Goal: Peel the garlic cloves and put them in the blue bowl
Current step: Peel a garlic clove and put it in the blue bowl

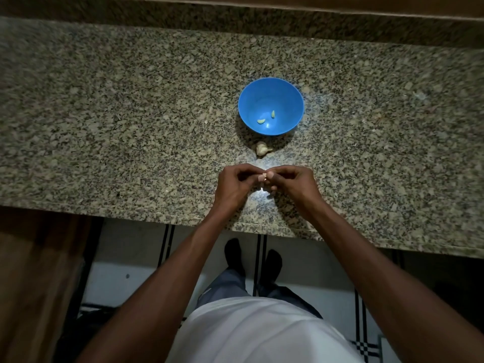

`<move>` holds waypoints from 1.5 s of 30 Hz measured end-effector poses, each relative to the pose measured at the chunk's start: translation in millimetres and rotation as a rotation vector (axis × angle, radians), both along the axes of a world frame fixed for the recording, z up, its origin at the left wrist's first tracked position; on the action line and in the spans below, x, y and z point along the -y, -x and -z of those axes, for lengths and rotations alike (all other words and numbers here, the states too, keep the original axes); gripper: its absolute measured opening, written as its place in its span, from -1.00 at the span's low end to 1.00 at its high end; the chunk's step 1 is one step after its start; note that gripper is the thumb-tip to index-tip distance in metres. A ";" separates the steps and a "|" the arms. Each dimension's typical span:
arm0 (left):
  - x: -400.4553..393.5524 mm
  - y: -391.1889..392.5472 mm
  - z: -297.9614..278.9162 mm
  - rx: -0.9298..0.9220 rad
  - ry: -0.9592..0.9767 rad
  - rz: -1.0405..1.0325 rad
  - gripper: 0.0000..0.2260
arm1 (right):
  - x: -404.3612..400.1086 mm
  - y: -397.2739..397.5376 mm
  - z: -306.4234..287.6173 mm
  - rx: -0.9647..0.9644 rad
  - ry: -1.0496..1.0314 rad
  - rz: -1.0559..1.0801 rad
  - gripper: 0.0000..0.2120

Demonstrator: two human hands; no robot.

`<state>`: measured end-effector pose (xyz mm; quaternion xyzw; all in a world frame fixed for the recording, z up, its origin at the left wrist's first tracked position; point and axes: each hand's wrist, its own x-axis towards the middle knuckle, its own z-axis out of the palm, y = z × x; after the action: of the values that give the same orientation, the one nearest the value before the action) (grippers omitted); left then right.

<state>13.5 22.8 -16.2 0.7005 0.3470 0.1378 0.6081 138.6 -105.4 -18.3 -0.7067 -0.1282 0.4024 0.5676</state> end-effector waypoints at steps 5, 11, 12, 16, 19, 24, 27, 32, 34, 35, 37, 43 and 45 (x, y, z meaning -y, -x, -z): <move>4.4 -1.8 0.1 -0.049 -0.035 -0.073 -0.96 | -7.3 2.7 -2.4 0.037 0.056 0.062 -0.88; 4.7 -8.7 -1.5 -0.071 0.088 -0.172 -0.93 | -18.1 6.0 -2.5 0.198 0.111 0.083 -0.94; 3.6 -8.9 -1.7 -0.072 0.121 -0.174 -0.90 | -18.7 7.1 -2.8 0.221 0.117 0.084 -0.95; -1.3 -7.3 -6.3 -0.087 0.272 -0.159 -0.86 | -20.5 10.4 -1.7 0.309 0.132 0.094 -0.98; -7.7 -6.4 -6.6 -0.130 0.426 -0.150 -0.87 | -19.5 12.1 -0.7 0.379 0.136 0.051 -0.96; -14.2 -8.8 -7.2 -0.163 0.709 -0.182 -0.83 | -17.0 10.5 2.8 0.431 0.098 0.004 -0.90; -14.3 -5.0 -2.9 -0.145 0.728 -0.186 -0.79 | -16.1 9.8 3.7 0.325 0.097 -0.008 -0.96; -4.7 -2.9 -8.6 -0.082 0.398 -0.212 -0.84 | -14.3 7.2 6.2 0.012 0.102 0.060 -0.88; 0.8 -6.0 -10.3 -0.049 0.295 -0.239 -0.84 | -16.6 7.5 5.8 -0.051 0.109 0.114 -0.86; 4.1 -8.1 -10.2 -0.041 0.250 -0.258 -0.85 | -17.4 7.6 4.7 -0.066 0.110 0.137 -0.86; 10.2 -11.2 -8.7 -0.032 0.187 -0.303 -0.86 | -18.8 8.7 3.5 -0.074 0.109 0.173 -0.85; 17.6 -6.3 -1.0 -0.040 0.057 -0.323 -0.84 | -16.2 13.5 3.3 -0.081 0.095 0.174 -0.84; 15.5 -2.2 -4.5 -0.028 0.084 -0.295 -0.85 | -13.8 10.8 0.6 -0.148 0.061 0.149 -0.83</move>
<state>15.7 7.3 -11.7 0.6179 0.4601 0.2014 0.6050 127.9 -91.7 -18.9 -0.6995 -0.0207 0.4140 0.5821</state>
